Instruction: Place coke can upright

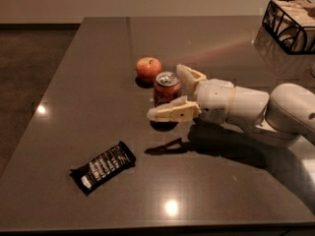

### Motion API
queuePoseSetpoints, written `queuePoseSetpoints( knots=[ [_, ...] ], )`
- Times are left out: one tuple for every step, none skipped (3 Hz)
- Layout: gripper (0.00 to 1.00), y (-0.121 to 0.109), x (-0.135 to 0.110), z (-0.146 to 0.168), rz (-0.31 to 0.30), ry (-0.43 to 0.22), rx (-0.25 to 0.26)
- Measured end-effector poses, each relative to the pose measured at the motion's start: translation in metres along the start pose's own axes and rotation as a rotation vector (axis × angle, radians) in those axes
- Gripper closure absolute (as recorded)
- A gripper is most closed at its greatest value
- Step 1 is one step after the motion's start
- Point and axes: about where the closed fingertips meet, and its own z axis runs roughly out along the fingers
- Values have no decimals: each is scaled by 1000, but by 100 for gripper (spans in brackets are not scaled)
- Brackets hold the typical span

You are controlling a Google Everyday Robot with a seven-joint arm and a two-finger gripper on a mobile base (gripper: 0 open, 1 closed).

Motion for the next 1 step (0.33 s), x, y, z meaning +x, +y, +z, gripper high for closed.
queuePoseSetpoints(
  knots=[
    [0,0,0,0,0,0,0]
  ],
)
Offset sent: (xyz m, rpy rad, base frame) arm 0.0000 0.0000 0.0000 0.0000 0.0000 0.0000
